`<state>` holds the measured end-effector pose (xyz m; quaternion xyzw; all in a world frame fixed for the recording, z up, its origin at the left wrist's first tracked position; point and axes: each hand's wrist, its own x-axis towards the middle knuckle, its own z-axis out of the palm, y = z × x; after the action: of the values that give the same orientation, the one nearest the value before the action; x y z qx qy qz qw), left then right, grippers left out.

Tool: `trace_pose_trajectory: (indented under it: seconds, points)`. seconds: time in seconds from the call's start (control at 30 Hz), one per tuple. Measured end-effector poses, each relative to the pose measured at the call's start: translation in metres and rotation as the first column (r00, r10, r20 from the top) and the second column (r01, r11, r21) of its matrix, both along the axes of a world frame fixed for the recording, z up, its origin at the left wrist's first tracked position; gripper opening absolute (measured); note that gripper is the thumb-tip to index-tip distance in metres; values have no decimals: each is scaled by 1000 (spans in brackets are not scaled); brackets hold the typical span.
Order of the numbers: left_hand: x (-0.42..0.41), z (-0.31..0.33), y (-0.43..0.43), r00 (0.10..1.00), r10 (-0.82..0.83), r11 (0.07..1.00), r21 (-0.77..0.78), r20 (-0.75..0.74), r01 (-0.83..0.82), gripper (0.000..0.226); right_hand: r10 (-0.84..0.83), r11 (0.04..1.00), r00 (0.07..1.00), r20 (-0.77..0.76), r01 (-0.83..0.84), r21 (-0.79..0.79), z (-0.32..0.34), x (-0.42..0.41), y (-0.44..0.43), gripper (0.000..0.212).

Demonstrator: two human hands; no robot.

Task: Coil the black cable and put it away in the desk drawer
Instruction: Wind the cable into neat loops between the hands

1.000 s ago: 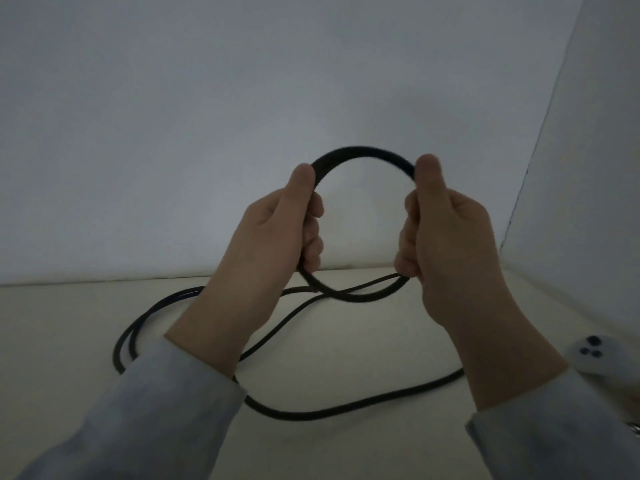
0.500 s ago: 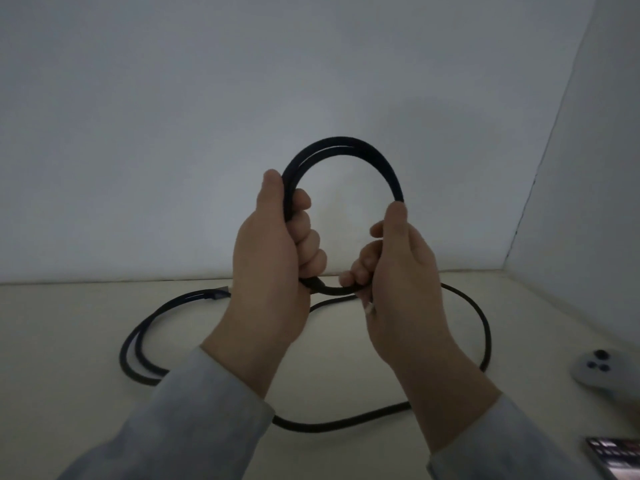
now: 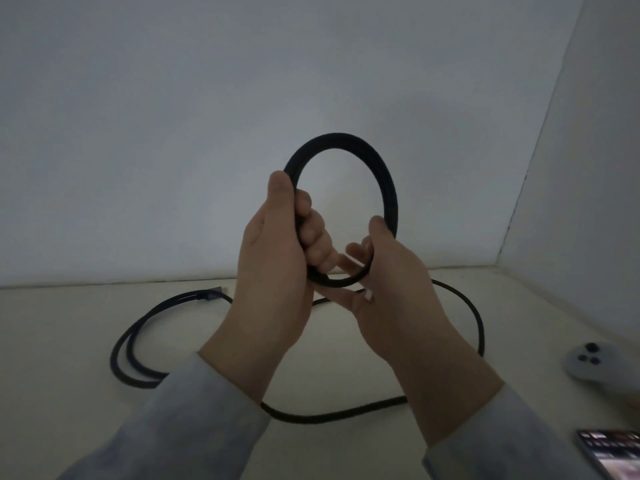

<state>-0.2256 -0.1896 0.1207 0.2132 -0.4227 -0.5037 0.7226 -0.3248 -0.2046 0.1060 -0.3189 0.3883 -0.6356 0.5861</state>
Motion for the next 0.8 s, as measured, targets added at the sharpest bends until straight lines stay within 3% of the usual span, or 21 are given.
trace_pose_trajectory:
  seconds: [0.13, 0.33, 0.47, 0.53, 0.6, 0.7, 0.8]
  points:
    - [-2, -2, -2, 1000, -2, 1000, -15, 7, 2, 47, 10, 999, 999, -44, -8, 44, 3, -3, 2, 31]
    - [-3, -7, -3, 997, -20, 995, -99, 80, 28, 40, 101, 993, 994, 27, -103, 57, 9, -11, 3, 33]
    - [-2, -5, -1, 985, 55, 997, -61, 166, -46, 45, 23, 999, 1000, 15, -24, 31, 9, -13, 1, 30]
    - [6, 0, 0, 914, 197, 979, -29, 356, -200, 45, -45, 999, 997, -56, 46, 19, 10, -16, 0, 31]
    - [20, 3, -2, 765, 286, 941, -17, 577, -339, 36, -104, 995, 985, -134, 101, -25, 12, -19, -1, 27]
    - [39, 5, -5, 583, 269, 908, 0, 767, -419, 17, -198, 977, 940, -278, 164, -140, 16, -21, 0, 34]
    - [50, 0, -10, 526, 39, 935, 156, 849, -320, 58, -308, 938, 836, -455, 187, -292, 16, -21, 3, 45]
